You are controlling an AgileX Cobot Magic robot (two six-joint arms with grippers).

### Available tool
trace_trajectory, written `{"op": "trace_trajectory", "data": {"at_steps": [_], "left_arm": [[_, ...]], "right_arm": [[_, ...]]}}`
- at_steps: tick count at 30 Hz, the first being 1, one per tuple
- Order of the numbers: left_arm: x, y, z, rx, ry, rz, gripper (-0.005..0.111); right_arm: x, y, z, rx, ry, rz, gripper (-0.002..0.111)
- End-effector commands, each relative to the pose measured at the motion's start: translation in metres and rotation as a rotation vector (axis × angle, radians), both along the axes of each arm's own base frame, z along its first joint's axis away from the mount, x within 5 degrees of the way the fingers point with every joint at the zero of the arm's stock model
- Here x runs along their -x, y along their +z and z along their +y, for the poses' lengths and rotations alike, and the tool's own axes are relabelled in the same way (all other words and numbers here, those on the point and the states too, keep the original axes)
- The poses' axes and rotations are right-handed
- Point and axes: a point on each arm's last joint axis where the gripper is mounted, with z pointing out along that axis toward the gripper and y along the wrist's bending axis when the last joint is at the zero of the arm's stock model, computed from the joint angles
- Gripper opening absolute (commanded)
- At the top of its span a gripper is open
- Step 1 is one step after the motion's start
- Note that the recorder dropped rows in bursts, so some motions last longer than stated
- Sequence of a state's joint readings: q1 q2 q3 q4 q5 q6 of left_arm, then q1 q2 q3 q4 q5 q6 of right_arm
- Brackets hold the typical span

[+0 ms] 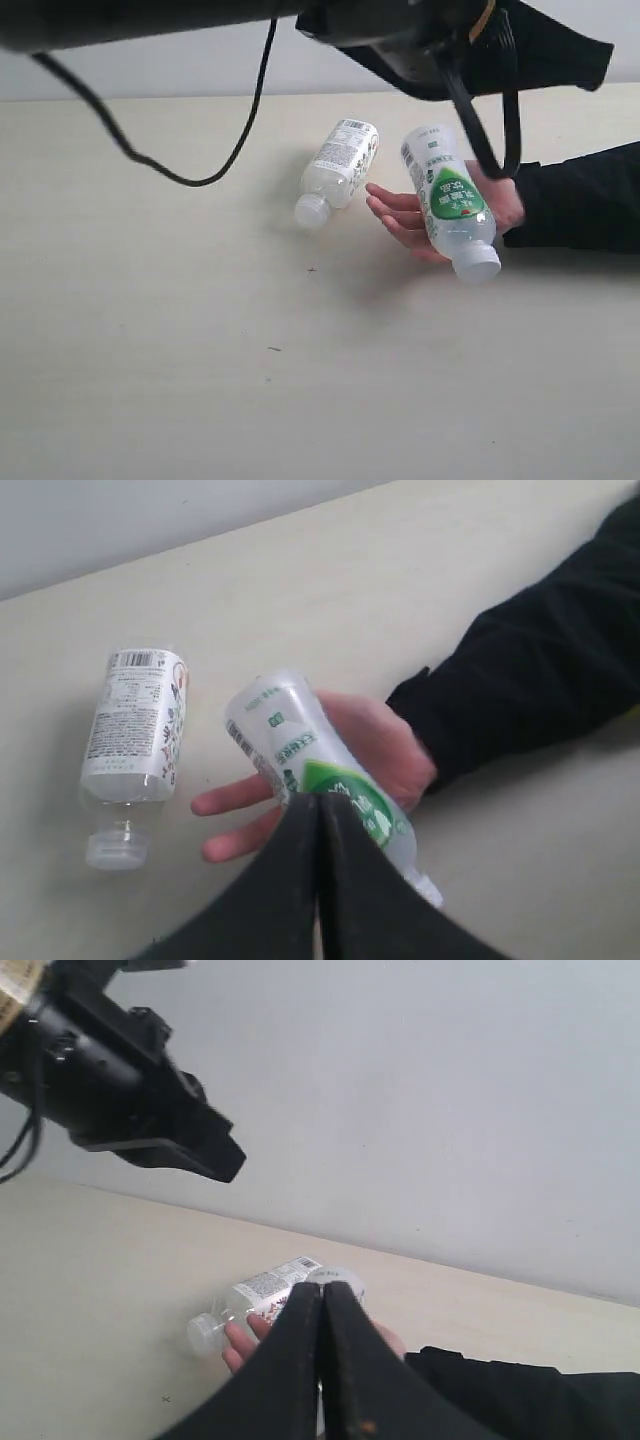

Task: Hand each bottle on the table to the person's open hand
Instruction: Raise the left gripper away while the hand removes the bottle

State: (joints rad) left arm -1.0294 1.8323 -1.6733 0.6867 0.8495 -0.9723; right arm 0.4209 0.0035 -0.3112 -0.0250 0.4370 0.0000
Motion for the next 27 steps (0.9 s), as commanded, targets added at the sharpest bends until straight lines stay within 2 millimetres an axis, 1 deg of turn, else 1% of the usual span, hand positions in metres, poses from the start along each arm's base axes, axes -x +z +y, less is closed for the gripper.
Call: {"op": "trace_trajectory", "data": {"at_steps": [1, 3, 6, 7, 11, 14, 16, 18, 21, 23, 25, 27], "left_arm": [[0.047, 0.007, 0.012, 0.015, -0.135, -0.092, 0.000], [0.075, 0.006, 0.022, 0.016, -0.237, -0.140, 0.000], [0.105, 0.002, 0.051, -0.032, -0.329, -0.189, 0.000], [0.112, 0.001, 0.061, -0.047, -0.344, -0.196, 0.000], [0.129, -0.001, 0.116, -0.040, -0.352, -0.221, 0.000], [0.144, -0.004, 0.157, -0.122, -0.440, -0.306, 0.000], [0.153, -0.005, 0.179, -0.152, -0.490, -0.338, 0.000], [0.161, -0.001, 0.195, -0.121, -0.520, -0.356, 0.000], [0.173, 0.003, 0.212, 0.008, -0.563, -0.399, 0.000], [0.178, -0.001, 0.221, 0.022, -0.585, -0.427, 0.000], [0.179, -0.011, 0.230, -0.037, -0.595, -0.444, 0.000], [0.181, -0.021, 0.236, -0.055, -0.587, -0.428, 0.000]], "right_arm": [[0.000, 0.000, 0.000, -0.006, 0.004, -0.011, 0.000], [0.000, 0.000, 0.000, -0.006, 0.004, -0.011, 0.000], [0.000, 0.000, 0.000, -0.006, 0.004, -0.011, 0.000], [0.000, 0.000, 0.000, -0.006, 0.004, -0.011, 0.000], [0.000, 0.000, 0.000, -0.006, 0.004, -0.011, 0.000], [0.000, 0.000, 0.000, -0.006, 0.004, -0.011, 0.000], [0.000, 0.000, 0.000, -0.006, 0.004, -0.011, 0.000], [0.000, 0.000, 0.000, -0.006, 0.004, -0.011, 0.000], [0.000, 0.000, 0.000, -0.006, 0.004, -0.011, 0.000], [0.000, 0.000, 0.000, -0.006, 0.004, -0.011, 0.000], [0.000, 0.000, 0.000, -0.006, 0.004, -0.011, 0.000], [0.000, 0.000, 0.000, -0.006, 0.004, -0.011, 0.000]]}}
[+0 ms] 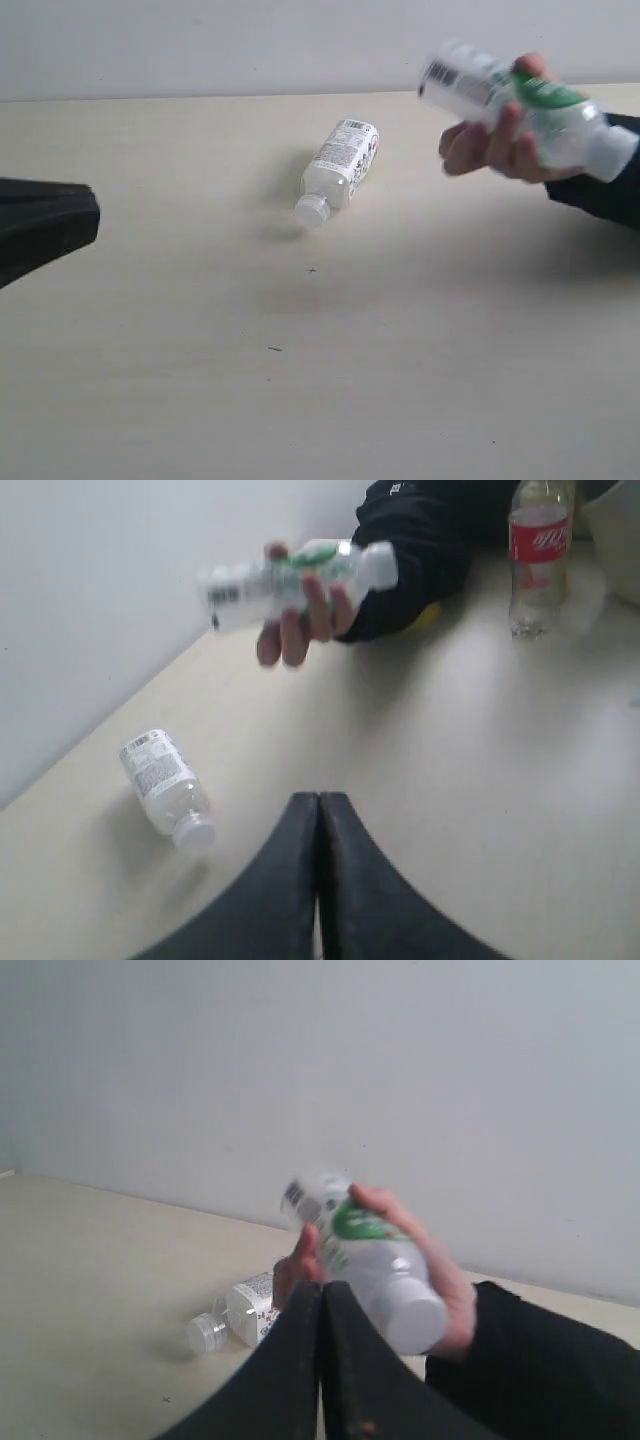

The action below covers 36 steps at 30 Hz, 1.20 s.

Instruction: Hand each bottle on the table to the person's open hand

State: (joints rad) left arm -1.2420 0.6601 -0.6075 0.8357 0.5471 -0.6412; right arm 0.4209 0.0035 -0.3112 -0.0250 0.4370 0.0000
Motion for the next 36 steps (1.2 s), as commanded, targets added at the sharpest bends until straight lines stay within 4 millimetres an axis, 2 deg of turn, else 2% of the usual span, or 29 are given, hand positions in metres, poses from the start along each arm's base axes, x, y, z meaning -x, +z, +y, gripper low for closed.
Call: {"op": "trace_trajectory", "data": {"at_steps": [1, 5, 9, 12, 36], "left_arm": [[0.004, -0.021, 0.014, -0.037, 0.006, 0.011, 0.000], [0.008, -0.041, 0.015, -0.020, -0.034, 0.014, 0.000], [0.008, -0.044, 0.013, 0.044, -0.030, 0.017, 0.000], [0.006, -0.049, 0.015, 0.024, -0.014, 0.003, 0.000], [0.003, -0.049, 0.017, 0.003, 0.015, -0.031, 0.000]], "right_arm": [[0.000, 0.000, 0.000, -0.006, 0.004, -0.011, 0.000], [0.000, 0.000, 0.000, -0.006, 0.004, -0.011, 0.000], [0.000, 0.000, 0.000, -0.006, 0.004, -0.011, 0.000], [0.000, 0.000, 0.000, -0.008, 0.005, -0.009, 0.000], [0.000, 0.000, 0.001, -0.014, 0.008, -0.007, 0.000]]}}
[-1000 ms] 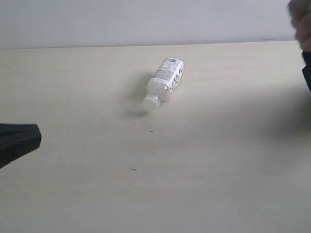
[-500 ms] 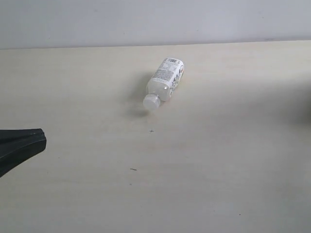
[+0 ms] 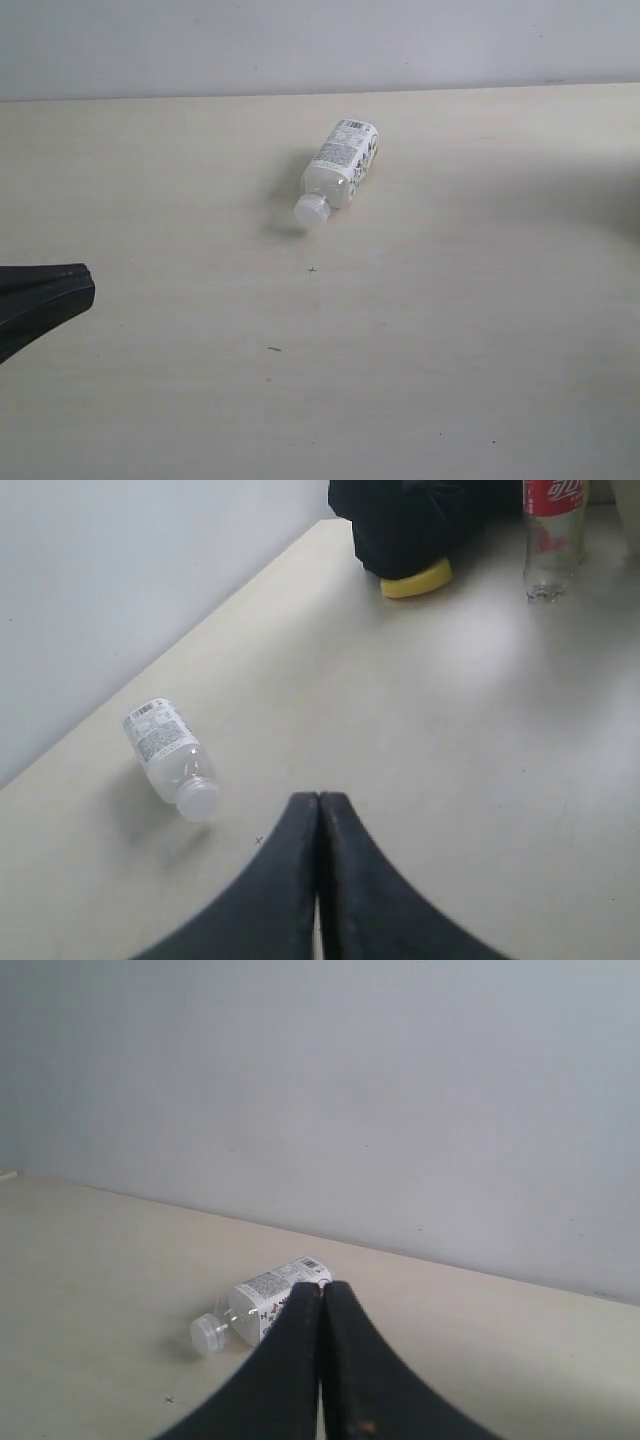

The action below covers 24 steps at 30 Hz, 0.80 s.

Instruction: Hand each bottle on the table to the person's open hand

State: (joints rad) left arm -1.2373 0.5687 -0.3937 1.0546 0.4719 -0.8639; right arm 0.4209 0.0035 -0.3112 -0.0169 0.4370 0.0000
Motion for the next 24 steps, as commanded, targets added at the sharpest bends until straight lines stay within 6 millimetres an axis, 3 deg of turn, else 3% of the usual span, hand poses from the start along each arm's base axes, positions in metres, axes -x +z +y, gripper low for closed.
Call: {"op": "trace_trajectory", "data": {"at_steps": [1, 5, 11, 14, 18, 24], "left_arm": [[0.000, 0.000, 0.001, 0.002, 0.007, -0.005, 0.000], [0.001, -0.004, 0.001, 0.011, 0.011, 0.039, 0.000], [0.009, -0.019, 0.003, 0.155, 0.126, 0.482, 0.000], [0.000, -0.015, -0.001, 0.335, 0.086, 0.414, 0.000], [-0.018, -0.010, 0.010, 0.659, 0.183, 0.374, 0.000], [-0.020, -0.016, 0.014, 0.647, 0.215, 0.346, 0.000]], "right_arm": [[0.000, 0.000, 0.000, -0.007, 0.005, -0.010, 0.000], [0.000, 0.000, 0.000, -0.007, 0.005, -0.010, 0.000], [0.000, 0.000, 0.000, -0.013, 0.008, -0.007, 0.000], [0.000, 0.000, 0.000, -0.013, 0.008, -0.007, 0.000], [0.000, 0.000, 0.000, -0.013, 0.008, -0.007, 0.000], [0.000, 0.000, 0.000, -0.013, 0.008, -0.007, 0.000]]}}
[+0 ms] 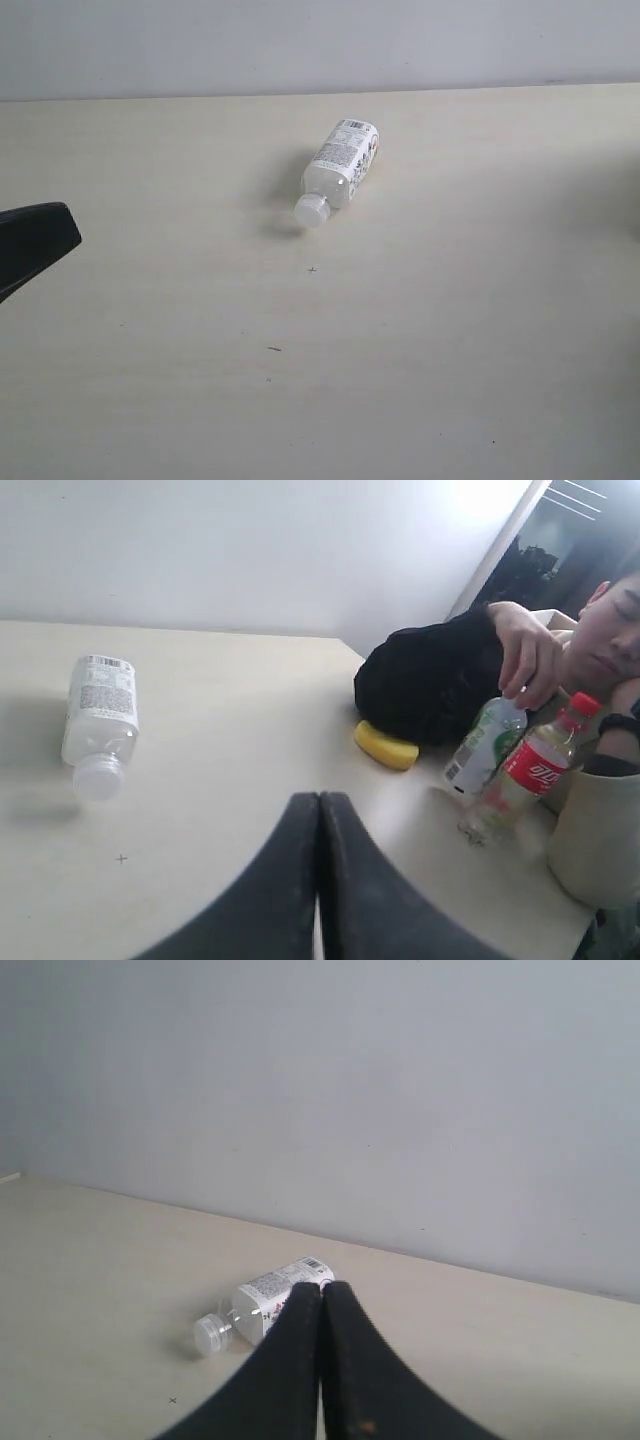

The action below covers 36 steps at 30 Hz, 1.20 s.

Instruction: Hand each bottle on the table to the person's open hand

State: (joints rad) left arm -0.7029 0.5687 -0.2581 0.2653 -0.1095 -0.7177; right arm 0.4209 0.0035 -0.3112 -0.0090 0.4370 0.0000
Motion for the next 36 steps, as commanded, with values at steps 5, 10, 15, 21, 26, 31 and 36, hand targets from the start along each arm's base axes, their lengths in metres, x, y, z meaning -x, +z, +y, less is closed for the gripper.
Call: {"op": "trace_trajectory", "data": {"at_steps": [5, 10, 15, 21, 26, 31, 36], "left_arm": [[0.0003, 0.0017, 0.0002, 0.003, -0.004, -0.029, 0.000], [0.0003, 0.0017, 0.0002, 0.003, -0.004, -0.029, 0.000], [0.0003, 0.0017, 0.0002, 0.003, -0.004, -0.029, 0.000], [0.0013, 0.0083, -0.0015, 0.050, -0.024, -0.085, 0.000], [0.0024, 0.0109, -0.0027, 0.038, -0.045, -0.135, 0.000], [0.0033, 0.0089, -0.0035, -0.037, -0.064, -0.176, 0.000], [0.0028, 0.0044, -0.0028, -0.109, -0.063, -0.176, 0.000]], "right_arm": [[0.0001, -0.0001, 0.0002, -0.007, 0.005, -0.010, 0.000], [0.0001, -0.0001, 0.0002, -0.007, 0.005, -0.010, 0.000], [0.0001, -0.0001, 0.0002, -0.007, 0.005, -0.010, 0.000], [0.0001, -0.0001, 0.0002, -0.007, 0.005, -0.010, 0.000], [0.0001, -0.0001, 0.0002, -0.007, 0.005, -0.010, 0.000], [0.0001, -0.0001, 0.0002, -0.007, 0.005, -0.010, 0.000], [0.0001, -0.0001, 0.0002, -0.007, 0.005, -0.010, 0.000]]}}
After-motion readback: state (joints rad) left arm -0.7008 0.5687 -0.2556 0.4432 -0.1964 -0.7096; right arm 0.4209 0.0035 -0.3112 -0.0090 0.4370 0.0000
